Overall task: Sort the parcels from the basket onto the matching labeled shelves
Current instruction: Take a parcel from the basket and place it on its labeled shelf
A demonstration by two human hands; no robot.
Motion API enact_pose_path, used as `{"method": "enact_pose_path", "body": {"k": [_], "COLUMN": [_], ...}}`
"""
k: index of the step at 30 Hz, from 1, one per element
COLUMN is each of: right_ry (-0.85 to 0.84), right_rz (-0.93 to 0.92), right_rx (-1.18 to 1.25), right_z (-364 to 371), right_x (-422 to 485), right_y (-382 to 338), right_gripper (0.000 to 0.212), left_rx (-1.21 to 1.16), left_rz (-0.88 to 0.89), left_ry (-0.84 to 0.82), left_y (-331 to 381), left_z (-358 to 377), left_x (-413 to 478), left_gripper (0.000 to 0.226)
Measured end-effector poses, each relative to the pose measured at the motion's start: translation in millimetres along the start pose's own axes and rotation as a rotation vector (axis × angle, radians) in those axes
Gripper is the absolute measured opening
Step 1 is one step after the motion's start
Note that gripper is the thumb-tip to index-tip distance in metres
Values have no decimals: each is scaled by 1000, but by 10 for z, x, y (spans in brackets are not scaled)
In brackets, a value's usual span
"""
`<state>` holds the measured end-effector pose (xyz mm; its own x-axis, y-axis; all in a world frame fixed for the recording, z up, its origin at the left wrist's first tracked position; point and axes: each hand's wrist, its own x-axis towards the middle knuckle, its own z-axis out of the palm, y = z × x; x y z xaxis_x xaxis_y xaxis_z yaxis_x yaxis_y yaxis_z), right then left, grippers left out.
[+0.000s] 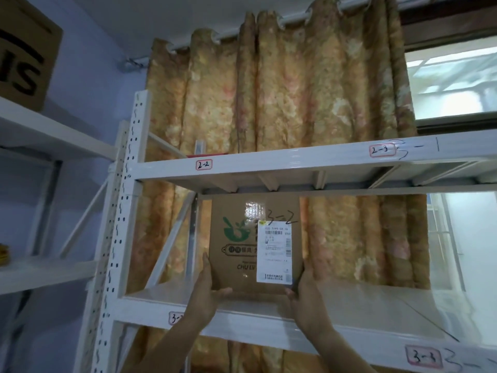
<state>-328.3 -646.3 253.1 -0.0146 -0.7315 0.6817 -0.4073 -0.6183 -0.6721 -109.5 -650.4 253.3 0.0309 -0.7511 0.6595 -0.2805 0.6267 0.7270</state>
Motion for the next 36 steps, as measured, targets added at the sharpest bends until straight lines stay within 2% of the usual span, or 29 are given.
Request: {"method": "enact_pose_path", "body": {"k": [2,5,9,15,20,29,36], "right_ry": [-40,-32,-62,-143,-206,-201,-217], "right_rz": [24,46,83,51,8,-15,-28], "right_rx": [-11,-141,-234,-302,-241,-104,-199], "right_z": [120,291,501,1080,1616,2118,2244], "right_x": [33,25,62,36,40,52,74], "right_y": [70,137,98,-132,-362,-441,-483], "right_gripper": [74,74,61,65,59,73,84], "left_rx": [2,154,297,591,710,731,699], "left_rz": [-55,-95,-61,-51,-47,-39,-43], "left_ry": [8,78,6,162,240,297,250], "left_y": [-157,-371,-466,-649,-755,-1023,-1149], "left_z": [-28,-90,-201,-687,-1210,-1547,-1662], "left_x": [80,129,164,68,-62,-66,26], "left_gripper": [96,91,93,84,82,84,84]}}
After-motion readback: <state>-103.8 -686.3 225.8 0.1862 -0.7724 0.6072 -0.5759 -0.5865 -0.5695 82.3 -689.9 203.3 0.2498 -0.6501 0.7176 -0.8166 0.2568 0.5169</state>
